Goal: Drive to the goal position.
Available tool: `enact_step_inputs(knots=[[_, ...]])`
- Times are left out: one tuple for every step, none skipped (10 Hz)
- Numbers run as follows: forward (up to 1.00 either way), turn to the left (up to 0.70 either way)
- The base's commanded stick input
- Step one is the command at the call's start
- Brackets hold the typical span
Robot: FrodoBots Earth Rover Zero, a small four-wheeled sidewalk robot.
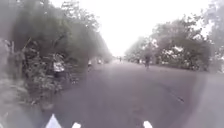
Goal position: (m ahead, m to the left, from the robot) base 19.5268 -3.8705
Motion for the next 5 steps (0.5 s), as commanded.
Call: enact_step_inputs(knots=[[0.70,-0.35],[0.70,-0.35],[0.70,-0.35],[0.70,-0.29],[0.70,-0.22]])
